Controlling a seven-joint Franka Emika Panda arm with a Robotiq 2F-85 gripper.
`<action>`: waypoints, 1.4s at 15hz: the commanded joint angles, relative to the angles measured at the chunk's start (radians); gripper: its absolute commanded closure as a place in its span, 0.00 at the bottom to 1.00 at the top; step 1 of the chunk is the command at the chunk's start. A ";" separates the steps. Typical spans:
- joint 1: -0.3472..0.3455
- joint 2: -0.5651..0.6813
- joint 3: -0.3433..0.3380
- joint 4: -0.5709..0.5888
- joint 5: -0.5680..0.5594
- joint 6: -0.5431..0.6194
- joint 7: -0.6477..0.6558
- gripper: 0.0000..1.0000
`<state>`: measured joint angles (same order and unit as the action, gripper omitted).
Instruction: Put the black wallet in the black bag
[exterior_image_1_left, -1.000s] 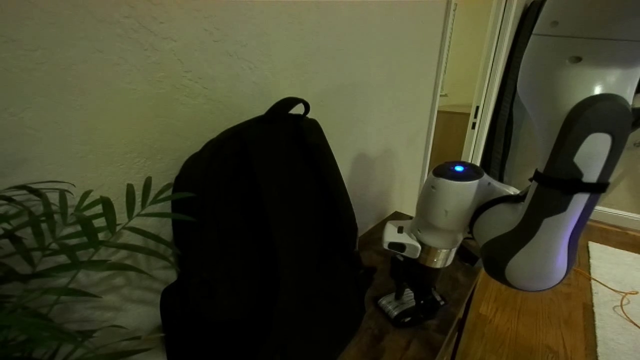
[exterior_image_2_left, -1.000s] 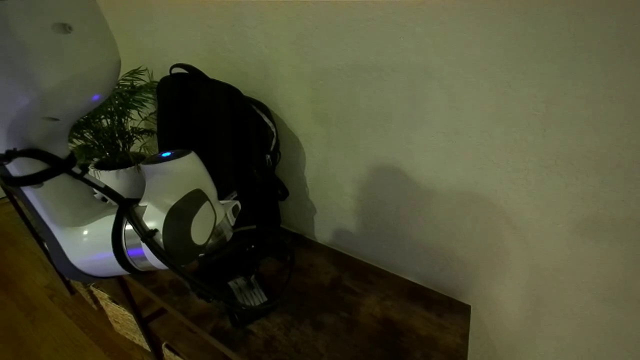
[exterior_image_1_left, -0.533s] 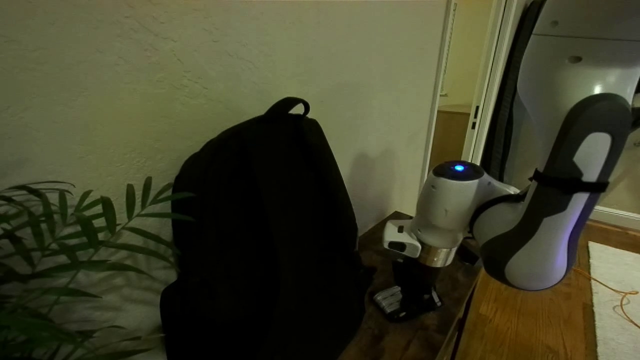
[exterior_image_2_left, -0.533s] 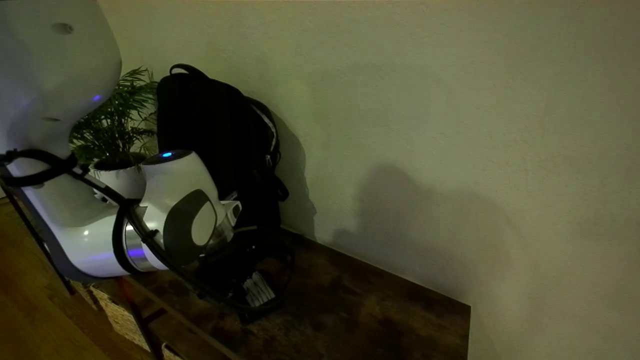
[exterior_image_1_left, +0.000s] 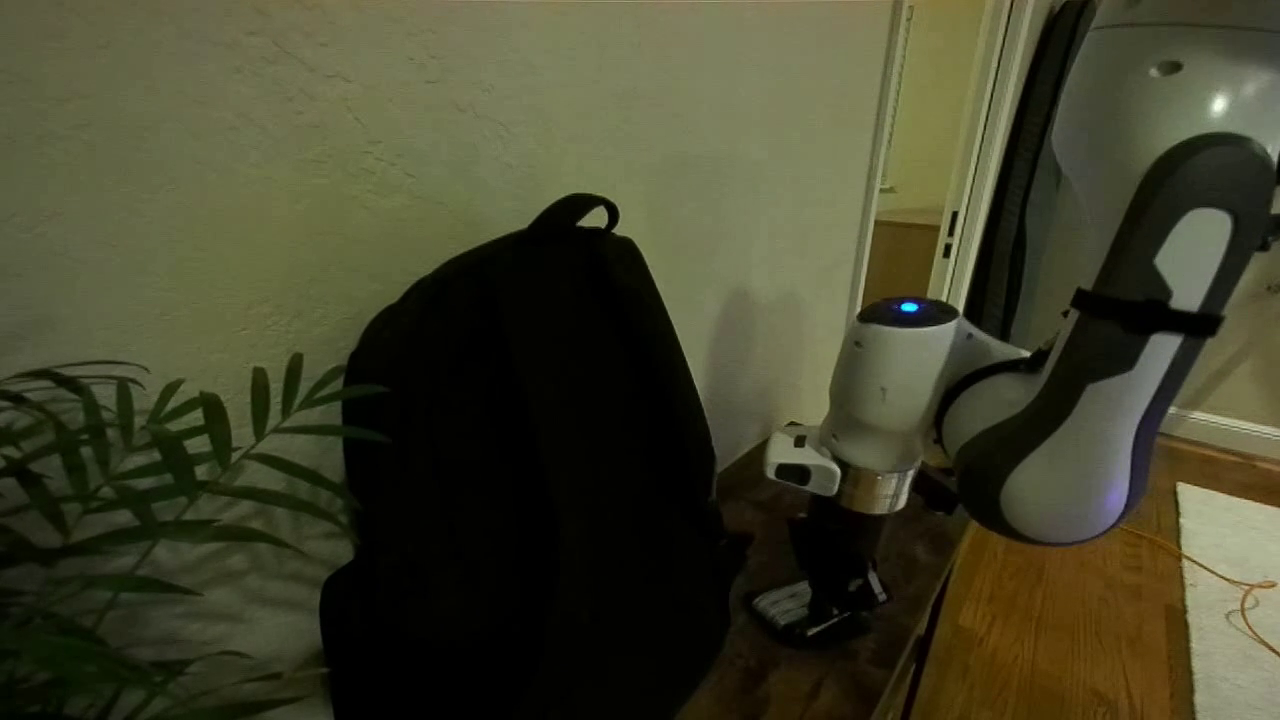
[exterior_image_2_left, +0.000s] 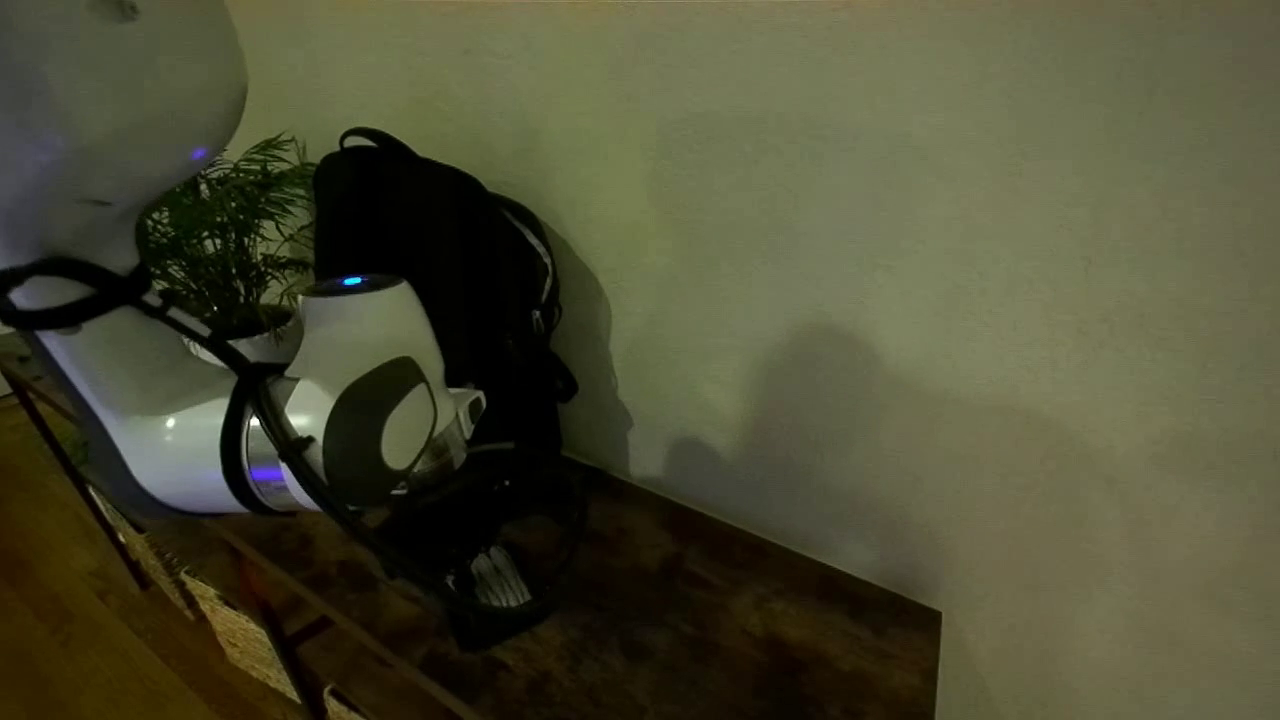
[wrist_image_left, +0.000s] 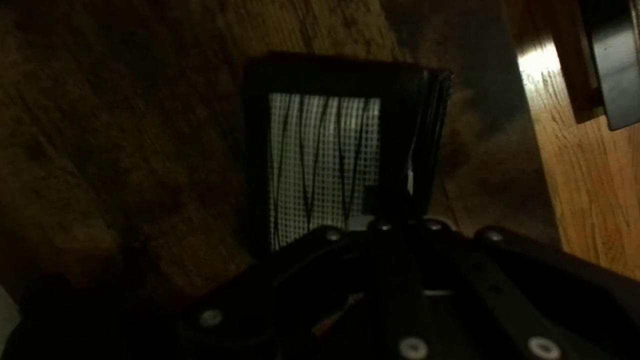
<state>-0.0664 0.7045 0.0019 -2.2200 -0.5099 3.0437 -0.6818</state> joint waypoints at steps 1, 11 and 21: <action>-0.160 -0.103 0.154 -0.048 0.060 -0.150 -0.112 0.96; -0.209 -0.063 0.187 0.143 0.304 -0.376 -0.335 0.96; -0.191 0.028 0.147 0.280 0.324 -0.392 -0.345 0.96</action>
<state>-0.2702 0.7204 0.1678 -1.9651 -0.2038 2.6786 -1.0037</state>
